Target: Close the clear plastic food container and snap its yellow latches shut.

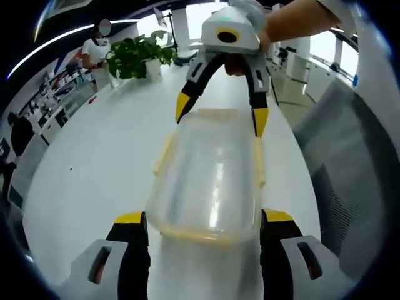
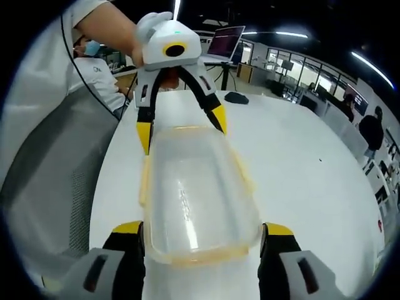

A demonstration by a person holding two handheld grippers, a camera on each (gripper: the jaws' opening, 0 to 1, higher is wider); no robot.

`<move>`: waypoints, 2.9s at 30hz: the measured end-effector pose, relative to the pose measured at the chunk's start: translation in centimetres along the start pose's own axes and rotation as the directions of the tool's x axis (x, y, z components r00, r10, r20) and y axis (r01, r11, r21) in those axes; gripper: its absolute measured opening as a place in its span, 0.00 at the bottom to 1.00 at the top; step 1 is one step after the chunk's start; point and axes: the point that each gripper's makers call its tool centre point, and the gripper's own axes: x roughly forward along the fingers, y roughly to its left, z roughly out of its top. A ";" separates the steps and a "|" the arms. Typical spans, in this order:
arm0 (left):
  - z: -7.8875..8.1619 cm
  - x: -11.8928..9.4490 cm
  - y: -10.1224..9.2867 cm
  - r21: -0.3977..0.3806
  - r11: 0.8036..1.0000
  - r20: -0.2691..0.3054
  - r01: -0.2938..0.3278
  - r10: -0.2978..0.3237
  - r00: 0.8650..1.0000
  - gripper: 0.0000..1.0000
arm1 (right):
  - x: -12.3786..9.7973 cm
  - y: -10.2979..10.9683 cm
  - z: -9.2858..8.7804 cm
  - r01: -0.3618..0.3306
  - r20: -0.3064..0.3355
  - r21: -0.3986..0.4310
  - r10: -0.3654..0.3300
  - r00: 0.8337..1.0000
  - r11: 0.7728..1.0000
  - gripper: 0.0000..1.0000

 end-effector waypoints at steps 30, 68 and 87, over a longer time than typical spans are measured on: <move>-6.0 -5.3 1.3 -0.042 0.998 -0.032 -0.040 0.038 0.999 0.71 | 5.4 0.8 6.1 -0.041 0.007 -0.048 0.042 0.999 0.998 0.74; -6.0 -4.5 7.9 -0.035 0.998 -0.044 -0.052 0.051 0.998 0.70 | 6.9 -5.7 7.1 -0.037 0.003 -0.053 0.038 0.999 0.998 0.74; -6.1 -4.3 8.8 -0.012 0.998 -0.058 -0.056 0.055 0.997 0.72 | 7.2 -6.6 6.8 -0.015 -0.028 -0.079 0.013 1.000 0.997 0.76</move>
